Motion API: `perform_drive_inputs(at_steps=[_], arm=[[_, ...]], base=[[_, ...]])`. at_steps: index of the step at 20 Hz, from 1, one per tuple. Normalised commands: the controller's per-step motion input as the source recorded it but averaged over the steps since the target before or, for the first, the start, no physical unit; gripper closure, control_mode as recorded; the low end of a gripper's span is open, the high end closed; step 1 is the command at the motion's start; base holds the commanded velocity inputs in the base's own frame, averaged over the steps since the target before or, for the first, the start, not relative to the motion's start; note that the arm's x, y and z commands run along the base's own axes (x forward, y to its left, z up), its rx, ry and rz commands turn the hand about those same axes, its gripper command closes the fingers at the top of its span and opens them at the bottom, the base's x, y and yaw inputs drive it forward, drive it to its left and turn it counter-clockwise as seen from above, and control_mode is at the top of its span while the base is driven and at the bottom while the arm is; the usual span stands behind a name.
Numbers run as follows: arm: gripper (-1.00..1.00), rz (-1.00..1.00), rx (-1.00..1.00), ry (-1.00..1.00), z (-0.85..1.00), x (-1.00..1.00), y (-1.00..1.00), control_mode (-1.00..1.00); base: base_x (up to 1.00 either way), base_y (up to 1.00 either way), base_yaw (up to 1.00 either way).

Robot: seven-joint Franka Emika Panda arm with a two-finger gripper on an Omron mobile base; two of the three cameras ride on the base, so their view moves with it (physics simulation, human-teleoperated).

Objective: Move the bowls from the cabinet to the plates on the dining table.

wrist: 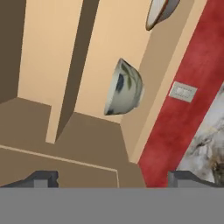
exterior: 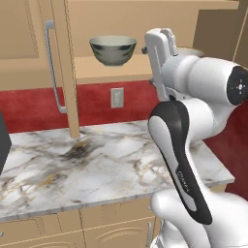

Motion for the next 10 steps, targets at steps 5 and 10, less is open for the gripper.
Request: perform_drive_inputs(at_steps=[5, 10], arm=[[-1.00, -0.15, 0.07, 0.04, 0.03, -0.02, -0.32, -1.00], [-1.00, -0.16, 0.02, 0.00, -0.03, 0.05, -0.28, -1.00]], base=[[0.00, 0.00, 0.00], [0.00, 0.00, 0.00]])
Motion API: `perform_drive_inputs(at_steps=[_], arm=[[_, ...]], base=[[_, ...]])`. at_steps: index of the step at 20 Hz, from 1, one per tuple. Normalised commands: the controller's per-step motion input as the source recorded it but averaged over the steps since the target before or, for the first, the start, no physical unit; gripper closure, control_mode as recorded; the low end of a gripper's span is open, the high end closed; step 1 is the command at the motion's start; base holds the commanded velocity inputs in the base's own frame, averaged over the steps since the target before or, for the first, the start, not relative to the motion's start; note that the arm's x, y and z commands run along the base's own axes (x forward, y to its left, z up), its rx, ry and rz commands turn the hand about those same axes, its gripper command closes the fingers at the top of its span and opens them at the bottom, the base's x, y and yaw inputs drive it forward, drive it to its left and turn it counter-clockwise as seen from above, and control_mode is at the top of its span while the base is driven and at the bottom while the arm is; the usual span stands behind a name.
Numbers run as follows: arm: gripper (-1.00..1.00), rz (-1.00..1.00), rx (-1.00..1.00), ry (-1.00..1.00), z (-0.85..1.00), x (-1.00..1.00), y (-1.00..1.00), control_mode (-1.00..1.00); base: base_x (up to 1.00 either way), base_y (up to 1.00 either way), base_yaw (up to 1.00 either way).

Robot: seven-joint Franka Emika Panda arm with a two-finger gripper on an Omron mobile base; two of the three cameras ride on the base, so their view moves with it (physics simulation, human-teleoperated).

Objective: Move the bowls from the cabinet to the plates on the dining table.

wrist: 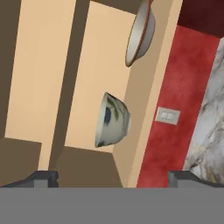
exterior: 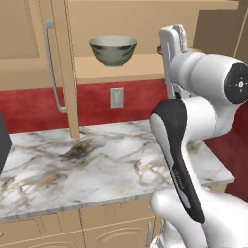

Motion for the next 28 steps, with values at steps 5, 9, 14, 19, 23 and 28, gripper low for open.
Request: perform_drive_inputs(at_steps=[5, 9, 14, 19, 23, 28], arm=[[-1.00, -0.16, 0.02, 0.00, -0.05, 0.07, -0.27, -1.00], [-1.00, -0.17, 0.02, 0.00, 0.00, 0.03, -0.30, -1.00], [-1.00, -0.17, 0.02, 0.00, 0.00, 0.03, -0.30, -1.00], [-1.00, -0.16, 0.02, 0.00, -0.08, 0.07, -0.28, -1.00], [-1.00, -0.15, 0.03, -0.01, -0.11, 0.10, -0.27, -1.00], [-1.00, -0.12, 0.03, -0.01, -0.12, 0.20, -0.24, -1.00]], base=[[0.00, 0.00, 0.00], [0.00, 0.00, 0.00], [0.00, 0.00, 0.00], [0.00, 0.00, 0.00], [0.00, 0.00, 0.00], [0.00, 0.00, 0.00]])
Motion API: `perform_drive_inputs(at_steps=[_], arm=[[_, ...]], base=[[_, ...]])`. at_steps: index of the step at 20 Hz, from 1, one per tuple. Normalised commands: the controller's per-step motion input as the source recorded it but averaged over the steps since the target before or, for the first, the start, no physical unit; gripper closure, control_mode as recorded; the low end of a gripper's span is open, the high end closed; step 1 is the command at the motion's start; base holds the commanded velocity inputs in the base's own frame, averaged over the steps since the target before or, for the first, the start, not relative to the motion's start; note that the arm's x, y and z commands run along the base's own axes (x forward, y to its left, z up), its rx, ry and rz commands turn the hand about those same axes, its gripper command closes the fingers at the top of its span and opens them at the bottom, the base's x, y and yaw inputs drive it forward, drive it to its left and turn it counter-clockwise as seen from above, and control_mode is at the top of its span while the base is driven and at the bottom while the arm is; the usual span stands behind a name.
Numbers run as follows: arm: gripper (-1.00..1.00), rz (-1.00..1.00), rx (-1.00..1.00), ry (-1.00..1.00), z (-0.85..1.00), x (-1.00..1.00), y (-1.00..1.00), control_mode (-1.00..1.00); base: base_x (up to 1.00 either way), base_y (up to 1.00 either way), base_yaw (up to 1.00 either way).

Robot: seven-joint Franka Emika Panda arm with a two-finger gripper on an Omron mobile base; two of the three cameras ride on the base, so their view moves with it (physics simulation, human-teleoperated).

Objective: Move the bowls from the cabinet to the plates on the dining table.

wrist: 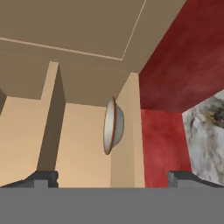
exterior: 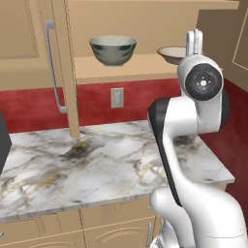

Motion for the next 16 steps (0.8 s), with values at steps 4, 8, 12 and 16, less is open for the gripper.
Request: perform_drive_inputs(at_steps=[4, 8, 12, 16], arm=[[-1.00, -0.05, 0.03, 0.00, -0.09, 0.44, -0.21, -1.00], [-1.00, -0.03, 0.03, 0.00, -0.08, 0.50, -0.21, -1.00], [-1.00, 0.00, 0.04, 0.02, -0.07, 0.50, -0.25, -1.00], [-1.00, 0.00, 0.03, 0.01, -0.07, 0.44, -0.25, -1.00]], base=[[0.00, 0.00, 0.00], [0.00, 0.00, 0.00], [0.00, 0.00, 0.00], [0.00, 0.00, 0.00]])
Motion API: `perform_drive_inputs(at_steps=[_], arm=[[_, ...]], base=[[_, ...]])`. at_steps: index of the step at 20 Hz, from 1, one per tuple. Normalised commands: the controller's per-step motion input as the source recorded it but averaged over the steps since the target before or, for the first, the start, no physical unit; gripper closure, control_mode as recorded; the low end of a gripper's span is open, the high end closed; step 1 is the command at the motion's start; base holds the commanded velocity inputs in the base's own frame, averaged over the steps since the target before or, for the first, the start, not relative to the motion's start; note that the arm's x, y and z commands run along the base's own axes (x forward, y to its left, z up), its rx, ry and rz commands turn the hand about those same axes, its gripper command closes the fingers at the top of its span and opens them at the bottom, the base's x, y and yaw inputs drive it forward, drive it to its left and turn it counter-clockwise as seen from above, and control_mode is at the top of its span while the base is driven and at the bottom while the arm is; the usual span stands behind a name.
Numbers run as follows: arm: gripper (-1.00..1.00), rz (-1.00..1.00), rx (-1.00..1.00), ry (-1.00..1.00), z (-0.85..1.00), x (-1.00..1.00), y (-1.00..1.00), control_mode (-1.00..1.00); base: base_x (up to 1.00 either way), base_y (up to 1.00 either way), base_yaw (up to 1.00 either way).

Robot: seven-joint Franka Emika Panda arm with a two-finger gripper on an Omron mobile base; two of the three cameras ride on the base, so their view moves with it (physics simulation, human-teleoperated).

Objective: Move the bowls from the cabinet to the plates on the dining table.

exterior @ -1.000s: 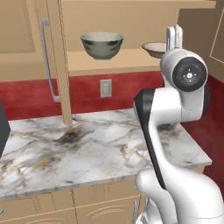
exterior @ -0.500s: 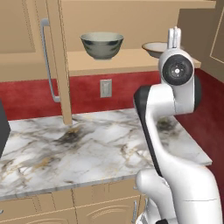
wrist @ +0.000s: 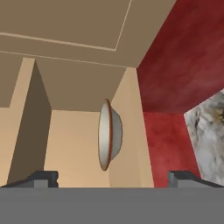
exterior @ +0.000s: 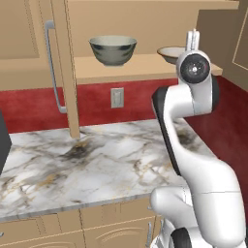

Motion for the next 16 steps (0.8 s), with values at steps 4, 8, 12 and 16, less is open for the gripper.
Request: perform_drive_inputs(at_steps=[4, 8, 12, 16], arm=[[-1.00, -0.01, 0.03, 0.00, -0.05, 0.46, -0.22, -1.00], [-1.00, -0.01, 0.02, 0.00, -0.07, 0.50, -0.17, -1.00], [-1.00, -0.02, 0.01, 0.01, -0.05, 0.52, -0.09, -1.00], [-1.00, -0.02, 0.01, 0.00, -0.02, 0.49, -0.03, -1.00]], base=[[0.00, 0.00, 0.00], [0.00, 0.00, 0.00], [0.00, 0.00, 0.00], [0.00, 0.00, 0.00]])
